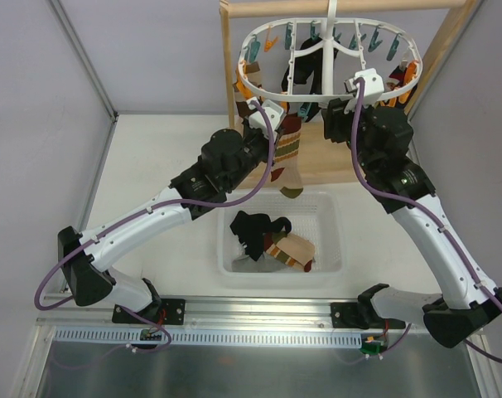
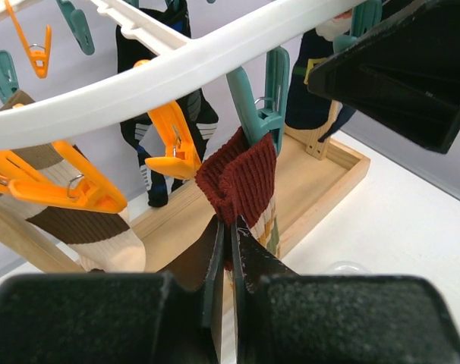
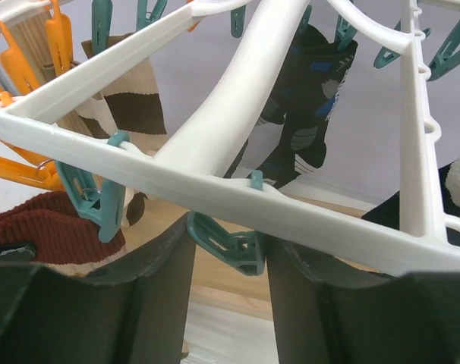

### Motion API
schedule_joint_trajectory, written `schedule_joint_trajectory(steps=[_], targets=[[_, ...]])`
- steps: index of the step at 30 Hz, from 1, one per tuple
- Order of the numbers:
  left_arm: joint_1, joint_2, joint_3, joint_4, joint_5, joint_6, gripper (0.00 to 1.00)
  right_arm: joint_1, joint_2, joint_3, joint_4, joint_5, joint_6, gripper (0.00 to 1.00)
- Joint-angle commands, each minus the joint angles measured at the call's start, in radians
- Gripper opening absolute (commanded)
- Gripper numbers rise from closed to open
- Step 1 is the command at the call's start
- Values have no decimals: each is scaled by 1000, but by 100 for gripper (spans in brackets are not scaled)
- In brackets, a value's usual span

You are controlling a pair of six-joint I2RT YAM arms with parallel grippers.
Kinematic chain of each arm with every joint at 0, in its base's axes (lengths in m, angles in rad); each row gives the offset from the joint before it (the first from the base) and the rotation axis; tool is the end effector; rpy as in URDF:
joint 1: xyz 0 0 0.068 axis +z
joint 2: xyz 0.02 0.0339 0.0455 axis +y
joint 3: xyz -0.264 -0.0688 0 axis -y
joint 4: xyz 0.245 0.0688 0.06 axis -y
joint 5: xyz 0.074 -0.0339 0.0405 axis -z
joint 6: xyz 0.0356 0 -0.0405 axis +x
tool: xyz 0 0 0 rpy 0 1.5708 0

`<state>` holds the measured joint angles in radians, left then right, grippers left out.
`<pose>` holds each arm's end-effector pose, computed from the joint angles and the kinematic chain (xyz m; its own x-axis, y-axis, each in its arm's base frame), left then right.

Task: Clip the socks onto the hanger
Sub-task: Open the clamp at the hanger.

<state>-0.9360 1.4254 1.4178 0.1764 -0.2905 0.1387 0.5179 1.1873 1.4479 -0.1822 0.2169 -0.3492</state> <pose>0.2061 -0.2627 0.4510 0.1822 -0.0240 -0.9830 0.5844 0.8066 0.0886 0.2218 0.1176 0.4879 0.1656 -0.2902 -0.9425 -0.2558 0.9104 -0.3253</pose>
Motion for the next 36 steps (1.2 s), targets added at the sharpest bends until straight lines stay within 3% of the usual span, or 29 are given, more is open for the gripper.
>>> schedule_joint_trajectory(steps=[1, 3, 5, 9, 14, 15, 16, 18, 19, 26, 32, 36], targets=[[12, -28, -8, 28, 20, -16, 0, 4, -5, 48, 73, 12, -14, 43], [14, -26, -8, 29, 19, -16, 0, 2, -9, 45, 79, 10, -10, 39], [19, -25, -8, 28, 19, -17, 0, 5, -14, 48, 81, 9, -5, 29], [22, -26, -10, 28, 19, -22, 0, 4, -17, 49, 82, 10, 33, 1], [22, -36, -17, 28, 19, -24, 4, 4, -9, 57, 73, 4, 49, 1], [23, -40, -23, 28, 17, -21, 9, 4, -8, 60, 64, 9, 53, 1], [23, -48, -26, 26, 14, -21, 25, 4, -3, 63, 58, 19, 64, 1], [22, -63, -39, 6, 11, -22, 39, 4, 0, 72, 38, 27, 70, 1], [22, -74, -40, -11, 11, -24, 52, 2, 3, 72, 30, 39, 76, 1], [23, -190, -54, -291, 48, -77, 79, 2, 5, 65, -3, 72, 90, 1], [23, -387, -321, -362, 189, -243, 84, 4, 11, 69, -22, 68, 108, 1], [14, -425, -505, -368, 400, -310, 84, 4, 9, 65, -28, 62, 118, 1]])
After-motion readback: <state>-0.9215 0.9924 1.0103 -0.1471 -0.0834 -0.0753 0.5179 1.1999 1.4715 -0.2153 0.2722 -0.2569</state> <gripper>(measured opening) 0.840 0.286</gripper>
